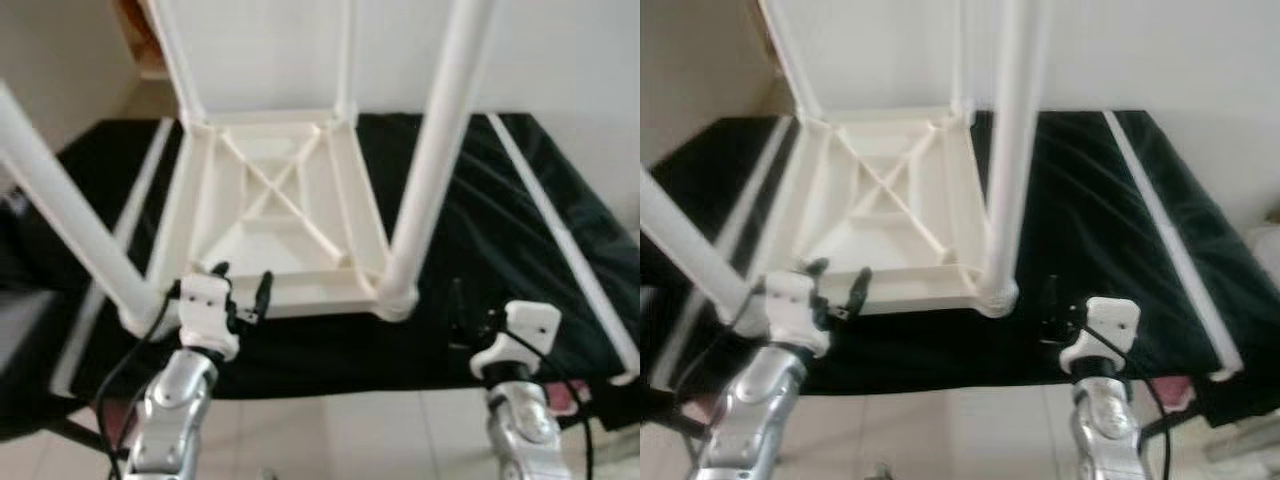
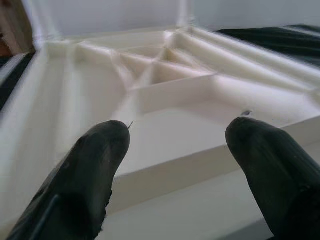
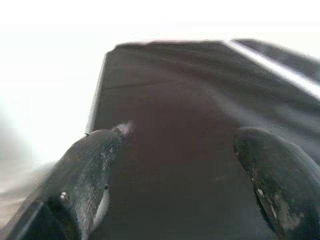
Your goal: Building children table
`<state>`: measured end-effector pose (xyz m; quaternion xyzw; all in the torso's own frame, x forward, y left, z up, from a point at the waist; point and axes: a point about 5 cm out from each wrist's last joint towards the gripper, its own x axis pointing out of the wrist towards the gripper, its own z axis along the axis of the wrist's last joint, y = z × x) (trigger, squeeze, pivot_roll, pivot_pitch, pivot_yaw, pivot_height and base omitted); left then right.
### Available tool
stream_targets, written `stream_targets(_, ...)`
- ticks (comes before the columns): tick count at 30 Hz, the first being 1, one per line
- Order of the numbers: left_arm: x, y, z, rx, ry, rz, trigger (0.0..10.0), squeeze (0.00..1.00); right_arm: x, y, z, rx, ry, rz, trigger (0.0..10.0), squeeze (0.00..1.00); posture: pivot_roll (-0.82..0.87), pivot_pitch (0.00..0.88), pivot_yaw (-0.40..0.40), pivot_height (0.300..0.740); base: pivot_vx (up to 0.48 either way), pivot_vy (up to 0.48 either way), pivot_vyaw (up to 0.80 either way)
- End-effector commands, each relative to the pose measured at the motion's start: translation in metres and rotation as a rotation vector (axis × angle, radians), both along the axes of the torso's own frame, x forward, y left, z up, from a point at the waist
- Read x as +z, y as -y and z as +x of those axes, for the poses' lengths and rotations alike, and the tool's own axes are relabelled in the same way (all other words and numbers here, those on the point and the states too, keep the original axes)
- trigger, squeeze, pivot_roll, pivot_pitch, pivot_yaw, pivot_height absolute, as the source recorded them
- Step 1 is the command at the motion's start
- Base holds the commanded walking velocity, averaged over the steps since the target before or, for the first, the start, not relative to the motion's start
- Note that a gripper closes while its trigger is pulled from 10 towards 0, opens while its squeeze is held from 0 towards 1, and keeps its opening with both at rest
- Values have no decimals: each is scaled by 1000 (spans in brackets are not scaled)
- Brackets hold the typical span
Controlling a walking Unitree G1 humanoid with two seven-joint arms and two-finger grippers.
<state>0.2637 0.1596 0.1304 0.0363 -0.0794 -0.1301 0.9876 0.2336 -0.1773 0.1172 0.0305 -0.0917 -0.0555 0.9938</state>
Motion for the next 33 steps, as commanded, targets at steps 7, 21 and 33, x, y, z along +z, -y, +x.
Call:
stream_targets(7, 1, 0, -1, -17, 3, 20, 10000, 0, -8, 1, -6, -10, -26, 7, 10000, 0, -25, 90, 15, 740, 0, 411, 0)
stream_targets(21, -4, 27, -21, -309, 23, 132, 10000, 0, -15, 9, -13, -34, -46, 5, 10000, 0, -24, 99, 14, 740, 0, 0, 0)
stream_targets(33, -4, 35, -27, -435, 46, 206, 10000, 0, -13, 16, -17, 9, -38, -36, 10000, 1000, -18, 104, 12, 740, 0, 0, 0)
